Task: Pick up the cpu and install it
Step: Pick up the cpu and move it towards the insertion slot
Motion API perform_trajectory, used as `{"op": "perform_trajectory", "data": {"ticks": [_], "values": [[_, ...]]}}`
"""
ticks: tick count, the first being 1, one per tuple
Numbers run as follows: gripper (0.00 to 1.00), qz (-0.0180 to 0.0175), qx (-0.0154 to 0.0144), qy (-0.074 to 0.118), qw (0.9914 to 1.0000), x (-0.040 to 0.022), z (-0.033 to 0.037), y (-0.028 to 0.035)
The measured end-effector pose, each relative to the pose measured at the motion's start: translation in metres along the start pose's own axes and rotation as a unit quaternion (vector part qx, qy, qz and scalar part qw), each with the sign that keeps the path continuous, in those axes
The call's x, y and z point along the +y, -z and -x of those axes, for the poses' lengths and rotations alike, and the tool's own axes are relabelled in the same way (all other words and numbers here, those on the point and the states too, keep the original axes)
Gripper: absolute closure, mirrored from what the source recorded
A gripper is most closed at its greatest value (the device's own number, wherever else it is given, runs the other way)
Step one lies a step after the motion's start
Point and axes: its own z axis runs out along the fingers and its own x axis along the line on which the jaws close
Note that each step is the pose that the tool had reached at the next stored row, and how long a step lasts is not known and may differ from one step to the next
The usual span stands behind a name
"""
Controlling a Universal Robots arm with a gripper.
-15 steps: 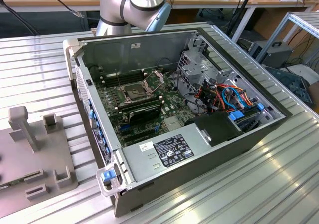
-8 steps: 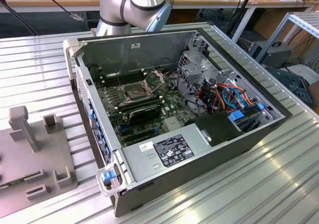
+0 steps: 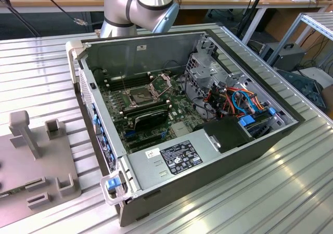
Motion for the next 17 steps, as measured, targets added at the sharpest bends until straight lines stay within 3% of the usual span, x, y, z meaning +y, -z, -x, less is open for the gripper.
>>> {"op": "perform_trajectory", "data": {"ticks": [17], "values": [[0.46, 0.0001, -0.0001, 0.0, 1.0, 0.0, 0.0437, -0.001]]}}
